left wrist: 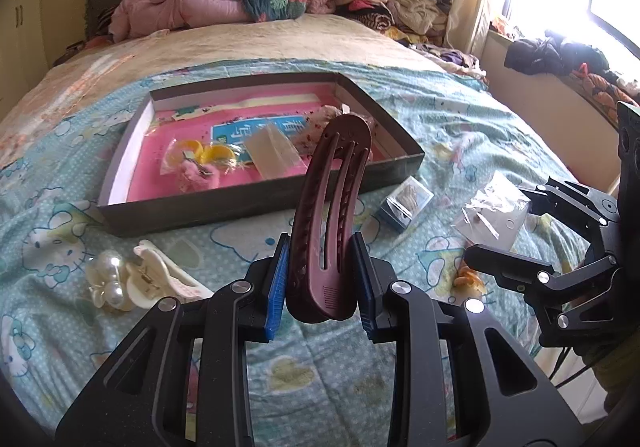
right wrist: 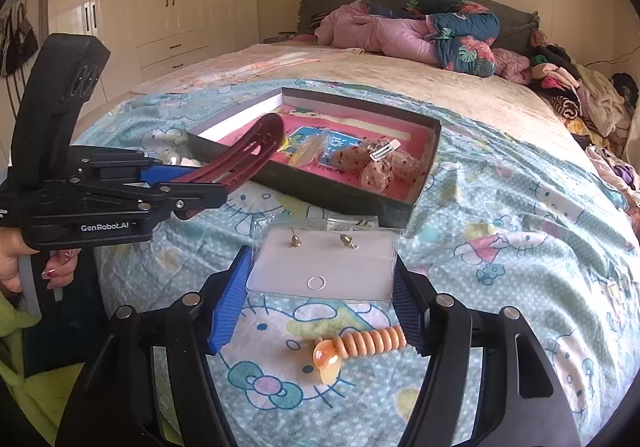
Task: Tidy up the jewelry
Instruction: 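Carry the maroon clip and earring card over the pink-lined box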
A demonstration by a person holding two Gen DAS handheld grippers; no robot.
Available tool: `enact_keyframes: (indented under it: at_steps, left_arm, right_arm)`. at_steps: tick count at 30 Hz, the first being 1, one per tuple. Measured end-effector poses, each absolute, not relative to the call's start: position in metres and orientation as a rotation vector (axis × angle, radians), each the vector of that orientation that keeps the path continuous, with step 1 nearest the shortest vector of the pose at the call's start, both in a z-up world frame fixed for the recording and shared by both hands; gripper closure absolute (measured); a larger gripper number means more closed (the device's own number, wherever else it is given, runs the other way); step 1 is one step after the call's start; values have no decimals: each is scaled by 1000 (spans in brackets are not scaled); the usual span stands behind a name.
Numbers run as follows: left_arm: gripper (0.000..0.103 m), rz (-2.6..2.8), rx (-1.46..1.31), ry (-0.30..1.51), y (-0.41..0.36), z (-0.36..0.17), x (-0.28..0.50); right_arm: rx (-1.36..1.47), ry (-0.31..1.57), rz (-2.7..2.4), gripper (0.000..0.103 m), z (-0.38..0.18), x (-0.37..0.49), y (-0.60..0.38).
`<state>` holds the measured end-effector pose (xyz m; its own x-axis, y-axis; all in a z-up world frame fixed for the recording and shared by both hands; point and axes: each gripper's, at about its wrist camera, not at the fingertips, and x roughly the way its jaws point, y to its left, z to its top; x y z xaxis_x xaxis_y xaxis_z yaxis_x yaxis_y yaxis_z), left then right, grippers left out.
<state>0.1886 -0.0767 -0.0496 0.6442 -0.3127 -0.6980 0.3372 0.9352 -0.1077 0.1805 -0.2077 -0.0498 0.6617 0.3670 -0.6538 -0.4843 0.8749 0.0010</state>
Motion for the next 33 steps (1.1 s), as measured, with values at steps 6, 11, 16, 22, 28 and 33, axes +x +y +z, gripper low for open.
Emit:
enact_keyframes:
  at_steps: [6, 11, 16, 22, 28, 33]
  left_arm:
    - [81, -363, 17, 772, -71, -42, 192]
    - [81, -359, 5, 752, -64, -32, 197]
    - [81, -351, -13, 735, -55, -22, 207]
    - [81, -331, -27, 719, -41, -15, 216]
    - [81, -299, -33, 711, -28, -11, 225]
    - [81, -271, -42, 707, -17, -9, 230]
  right_arm:
    - [-167, 647, 450, 40, -26, 182, -208]
    - [-166, 613, 442, 40, -11, 185, -207]
    - [-160, 588, 438, 40, 0, 190, -203]
    - [-157, 585, 441, 40, 3, 201, -195]
    - [-147, 588, 452, 40, 0, 215, -188]
    - [-129, 590, 471, 40, -1, 227, -179]
